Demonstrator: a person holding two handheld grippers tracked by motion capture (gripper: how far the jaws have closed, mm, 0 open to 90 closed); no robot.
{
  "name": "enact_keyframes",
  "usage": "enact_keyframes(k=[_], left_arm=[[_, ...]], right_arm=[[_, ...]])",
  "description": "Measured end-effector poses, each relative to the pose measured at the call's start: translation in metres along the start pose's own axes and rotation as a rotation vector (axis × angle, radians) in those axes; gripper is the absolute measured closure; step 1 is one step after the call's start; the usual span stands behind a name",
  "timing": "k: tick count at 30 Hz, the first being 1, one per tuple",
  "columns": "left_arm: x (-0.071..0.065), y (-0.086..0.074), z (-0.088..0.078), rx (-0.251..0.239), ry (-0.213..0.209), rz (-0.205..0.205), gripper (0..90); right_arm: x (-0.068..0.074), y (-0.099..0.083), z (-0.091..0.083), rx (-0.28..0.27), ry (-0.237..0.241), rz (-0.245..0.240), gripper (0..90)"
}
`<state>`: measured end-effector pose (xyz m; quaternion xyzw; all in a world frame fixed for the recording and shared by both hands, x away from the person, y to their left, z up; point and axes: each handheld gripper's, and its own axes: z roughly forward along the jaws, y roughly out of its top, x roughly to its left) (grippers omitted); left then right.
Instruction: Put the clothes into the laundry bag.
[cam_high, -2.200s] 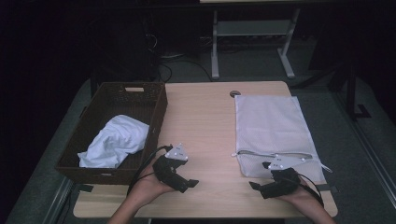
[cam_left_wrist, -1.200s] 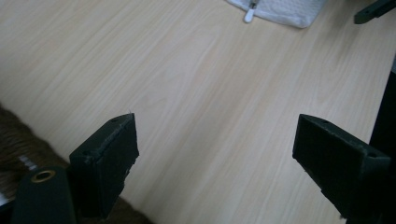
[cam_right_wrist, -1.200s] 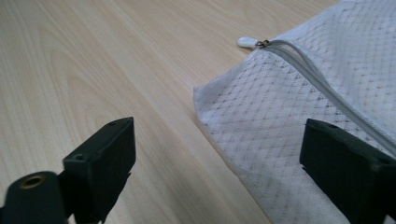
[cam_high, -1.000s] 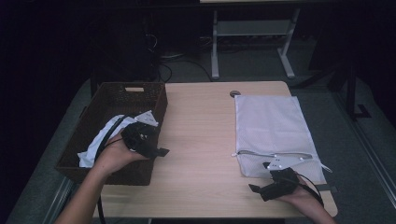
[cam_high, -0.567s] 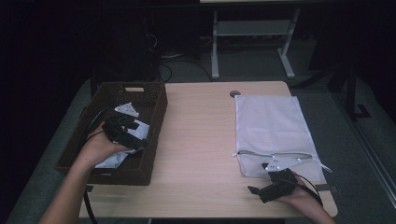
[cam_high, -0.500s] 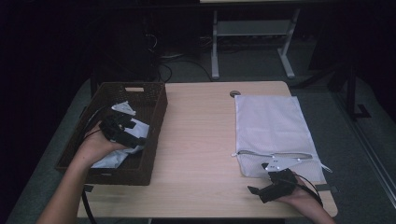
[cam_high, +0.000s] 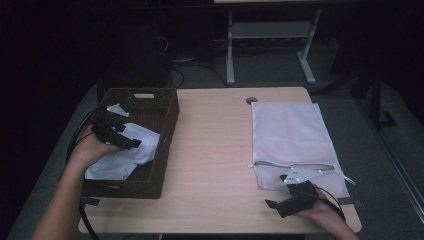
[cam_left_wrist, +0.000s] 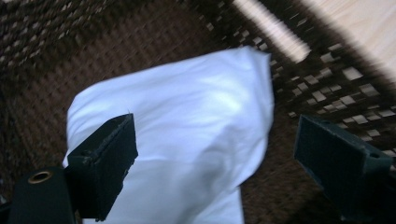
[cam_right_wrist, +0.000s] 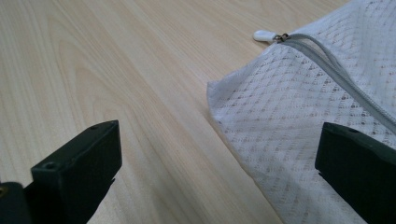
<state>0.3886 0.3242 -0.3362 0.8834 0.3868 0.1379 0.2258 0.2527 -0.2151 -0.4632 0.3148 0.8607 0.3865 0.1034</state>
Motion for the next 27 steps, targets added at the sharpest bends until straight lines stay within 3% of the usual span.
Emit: enact_keyframes(k=[7,15,20,27], left_arm=[[0.021,-0.016,0.022,0.048,0.021,-0.044,11.2],[0.029,-0.024,0.042,0.071,0.002,-0.067,10.6],[0.027,-0.029,0.059,0.119,-0.007,-0.044,10.1],[0.023,-0.031,0.069,0.166,-0.004,0.011,9.8]], right_arm=[[0.000,0.000,0.000,0.002,0.000,0.000,0.1],[0.000,0.000,0.001,0.005,0.001,0.000,0.1],[0.000,0.000,0.001,0.006,0.001,0.000,0.0],[0.001,0.000,0.001,0.011,0.002,-0.006,0.1]])
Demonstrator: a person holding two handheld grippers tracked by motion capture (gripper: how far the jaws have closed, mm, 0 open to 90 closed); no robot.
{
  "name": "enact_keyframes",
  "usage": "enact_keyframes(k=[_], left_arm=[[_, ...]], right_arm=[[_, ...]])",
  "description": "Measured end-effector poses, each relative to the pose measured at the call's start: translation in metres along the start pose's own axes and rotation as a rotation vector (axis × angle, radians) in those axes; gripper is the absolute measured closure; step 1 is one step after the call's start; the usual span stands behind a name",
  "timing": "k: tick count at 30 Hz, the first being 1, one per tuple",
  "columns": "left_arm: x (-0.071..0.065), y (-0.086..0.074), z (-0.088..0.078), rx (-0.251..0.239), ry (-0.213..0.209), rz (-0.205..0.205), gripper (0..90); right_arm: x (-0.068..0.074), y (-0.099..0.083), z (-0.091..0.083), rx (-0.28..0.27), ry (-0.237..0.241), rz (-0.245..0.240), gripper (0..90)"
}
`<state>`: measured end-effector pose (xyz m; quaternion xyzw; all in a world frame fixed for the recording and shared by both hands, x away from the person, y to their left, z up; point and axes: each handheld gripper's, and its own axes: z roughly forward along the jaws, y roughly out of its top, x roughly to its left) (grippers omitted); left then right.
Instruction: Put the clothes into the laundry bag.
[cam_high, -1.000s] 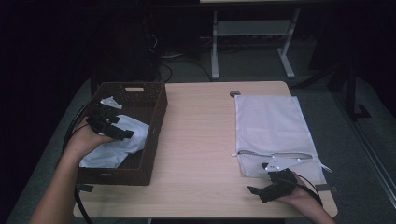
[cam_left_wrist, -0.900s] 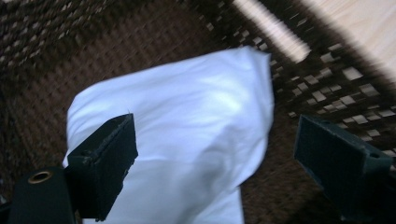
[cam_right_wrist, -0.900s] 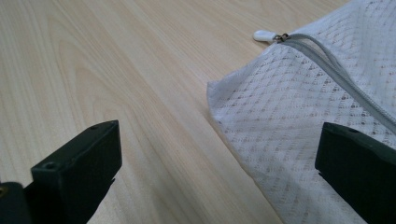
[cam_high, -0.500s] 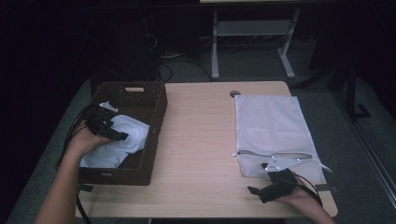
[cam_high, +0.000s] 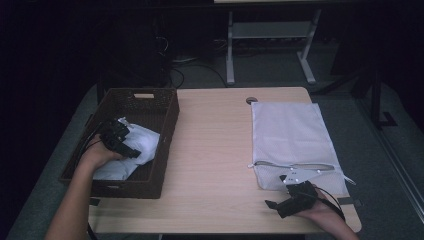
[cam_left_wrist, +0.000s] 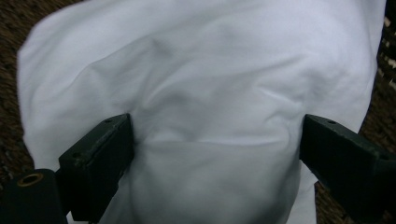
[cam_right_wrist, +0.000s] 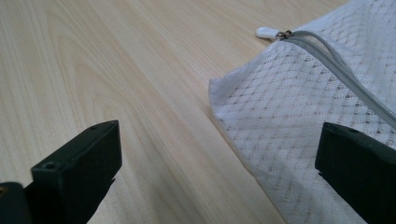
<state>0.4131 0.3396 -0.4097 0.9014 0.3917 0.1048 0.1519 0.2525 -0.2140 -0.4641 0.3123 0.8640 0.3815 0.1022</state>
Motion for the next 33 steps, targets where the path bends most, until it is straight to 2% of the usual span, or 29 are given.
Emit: enact_keyframes(k=[3,7,10,15,17,23,25,30,33], left_arm=[[-0.002,-0.001,0.005,0.025,0.001,0.023,10.3],[-0.003,-0.002,0.008,0.032,0.004,0.029,17.8],[-0.002,-0.003,0.007,0.026,-0.006,0.025,28.0],[0.000,-0.005,0.003,0.007,-0.034,-0.003,53.2],[0.001,-0.005,0.001,0.003,-0.037,-0.014,59.0],[0.002,-0.005,-0.007,-0.017,-0.015,-0.037,65.0],[0.004,-0.005,-0.015,-0.049,-0.003,-0.070,65.5],[0.007,-0.004,-0.031,-0.081,0.011,-0.095,65.9],[0.009,-0.003,-0.044,-0.118,0.020,-0.130,66.1]], right_arm=[[0.000,0.000,0.000,0.001,0.000,-0.002,0.1],[0.000,0.000,0.000,0.001,0.000,-0.001,0.1],[0.000,0.000,0.000,0.002,0.001,-0.002,0.1],[0.000,0.000,0.000,0.004,0.002,-0.003,0.1],[0.000,0.000,0.000,0.002,0.002,-0.002,0.2],[-0.001,0.000,0.000,0.000,0.002,0.003,0.2],[-0.001,-0.001,0.000,0.000,0.001,0.006,0.2],[-0.001,0.000,0.000,-0.001,0.002,0.006,0.2],[-0.001,-0.001,0.000,-0.001,0.000,0.007,0.2]])
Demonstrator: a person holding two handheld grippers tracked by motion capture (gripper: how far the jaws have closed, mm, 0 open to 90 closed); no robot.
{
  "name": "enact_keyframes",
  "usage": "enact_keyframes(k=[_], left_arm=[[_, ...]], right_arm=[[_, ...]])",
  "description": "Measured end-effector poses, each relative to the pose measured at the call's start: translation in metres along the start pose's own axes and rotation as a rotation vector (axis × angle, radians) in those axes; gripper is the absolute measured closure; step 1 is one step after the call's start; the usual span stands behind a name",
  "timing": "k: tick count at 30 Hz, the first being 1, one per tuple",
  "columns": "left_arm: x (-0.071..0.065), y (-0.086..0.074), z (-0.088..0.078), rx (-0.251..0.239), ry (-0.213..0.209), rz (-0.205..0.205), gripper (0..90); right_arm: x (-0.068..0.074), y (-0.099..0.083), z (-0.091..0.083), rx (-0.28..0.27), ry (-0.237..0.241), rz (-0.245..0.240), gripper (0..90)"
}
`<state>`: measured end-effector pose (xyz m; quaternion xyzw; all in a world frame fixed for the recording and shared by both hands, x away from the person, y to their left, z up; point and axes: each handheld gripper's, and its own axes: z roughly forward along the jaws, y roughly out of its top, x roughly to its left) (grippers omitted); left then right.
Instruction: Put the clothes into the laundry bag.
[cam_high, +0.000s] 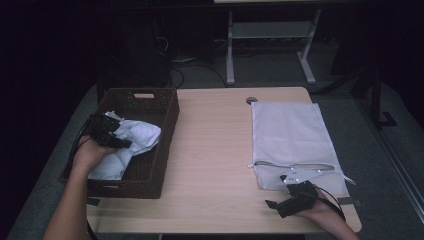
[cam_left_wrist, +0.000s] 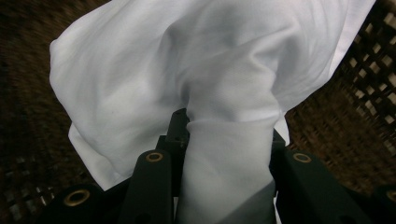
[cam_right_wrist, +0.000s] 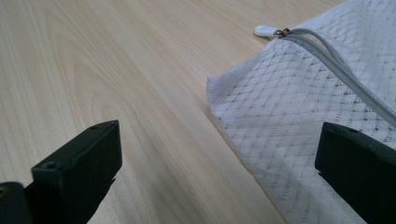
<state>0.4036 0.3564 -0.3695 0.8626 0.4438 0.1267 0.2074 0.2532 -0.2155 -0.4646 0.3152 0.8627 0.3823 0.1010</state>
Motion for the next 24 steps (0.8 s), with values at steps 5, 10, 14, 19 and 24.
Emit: enact_keyframes(k=[5,10,14,19,24], left_arm=[[0.000,0.006,-0.020,-0.038,-0.005,-0.009,66.1],[-0.002,0.013,-0.040,-0.072,-0.017,-0.023,66.0],[-0.004,0.019,-0.054,-0.093,-0.014,-0.019,66.0],[-0.012,0.026,-0.070,-0.130,-0.031,0.002,66.0],[-0.025,0.037,-0.081,-0.160,-0.065,0.021,65.9]], right_arm=[[0.000,0.000,0.000,-0.001,0.001,0.002,0.2],[0.000,0.000,0.000,0.000,0.000,0.001,0.2],[0.000,0.000,0.000,0.000,-0.001,0.004,0.2],[0.000,0.000,0.000,0.001,-0.001,0.002,0.2],[0.000,0.000,0.000,0.001,-0.001,0.003,0.2]])
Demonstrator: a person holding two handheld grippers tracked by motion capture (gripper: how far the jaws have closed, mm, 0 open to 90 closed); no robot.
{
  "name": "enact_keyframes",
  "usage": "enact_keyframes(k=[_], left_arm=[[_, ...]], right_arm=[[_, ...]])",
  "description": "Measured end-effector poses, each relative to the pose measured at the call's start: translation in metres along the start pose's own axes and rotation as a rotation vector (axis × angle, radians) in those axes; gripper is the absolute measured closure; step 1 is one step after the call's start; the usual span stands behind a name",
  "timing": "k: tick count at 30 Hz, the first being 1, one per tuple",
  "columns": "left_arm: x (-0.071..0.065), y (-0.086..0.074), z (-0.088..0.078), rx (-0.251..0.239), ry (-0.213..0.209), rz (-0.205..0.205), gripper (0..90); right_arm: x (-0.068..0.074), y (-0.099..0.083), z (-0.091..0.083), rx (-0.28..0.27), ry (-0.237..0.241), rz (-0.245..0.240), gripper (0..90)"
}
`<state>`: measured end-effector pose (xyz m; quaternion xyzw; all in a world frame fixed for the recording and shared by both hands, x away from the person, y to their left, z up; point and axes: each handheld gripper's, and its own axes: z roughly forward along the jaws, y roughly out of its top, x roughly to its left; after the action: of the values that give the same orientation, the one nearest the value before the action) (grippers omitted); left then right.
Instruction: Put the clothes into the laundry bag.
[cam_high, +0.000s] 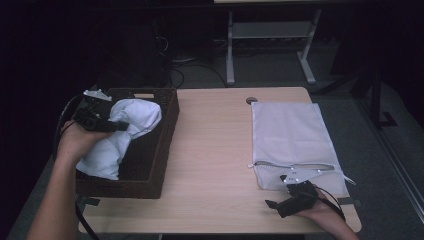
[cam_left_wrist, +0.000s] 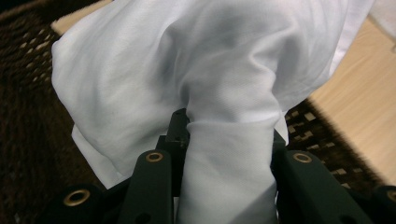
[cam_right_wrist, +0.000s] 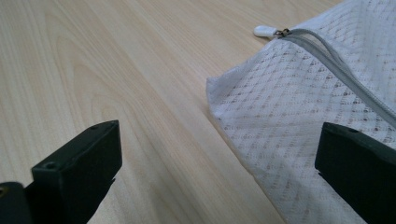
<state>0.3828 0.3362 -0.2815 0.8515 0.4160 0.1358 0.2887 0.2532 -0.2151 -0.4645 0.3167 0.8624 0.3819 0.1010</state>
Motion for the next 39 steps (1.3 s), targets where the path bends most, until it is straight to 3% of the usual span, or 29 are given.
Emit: enact_keyframes(k=[5,10,19,30,32,33,35,39], left_arm=[[-0.013,0.012,-0.004,-0.003,-0.007,0.017,65.8],[-0.028,0.025,-0.007,-0.023,-0.047,0.039,65.9],[-0.073,0.057,-0.006,-0.055,-0.118,0.130,65.7],[-0.125,0.091,0.011,-0.053,-0.190,0.235,65.7],[-0.129,0.093,0.013,-0.052,-0.197,0.241,65.6],[-0.139,0.096,0.017,-0.049,-0.209,0.250,65.6],[-0.143,0.097,0.020,-0.051,-0.217,0.255,65.7],[-0.166,0.098,0.034,-0.035,-0.249,0.281,65.6]], right_arm=[[0.000,0.000,0.000,-0.001,0.000,-0.001,0.2],[0.000,0.000,-0.001,-0.004,-0.001,-0.002,0.2],[0.000,0.000,-0.001,-0.004,0.000,-0.004,0.2],[0.001,0.000,-0.002,-0.004,0.001,-0.008,0.2],[0.001,0.000,-0.002,-0.005,0.001,-0.009,0.2],[0.001,0.000,-0.003,-0.005,0.000,-0.009,0.2],[0.001,0.000,-0.003,-0.007,-0.001,-0.009,0.2],[0.001,0.000,-0.004,-0.010,-0.002,-0.011,0.2]])
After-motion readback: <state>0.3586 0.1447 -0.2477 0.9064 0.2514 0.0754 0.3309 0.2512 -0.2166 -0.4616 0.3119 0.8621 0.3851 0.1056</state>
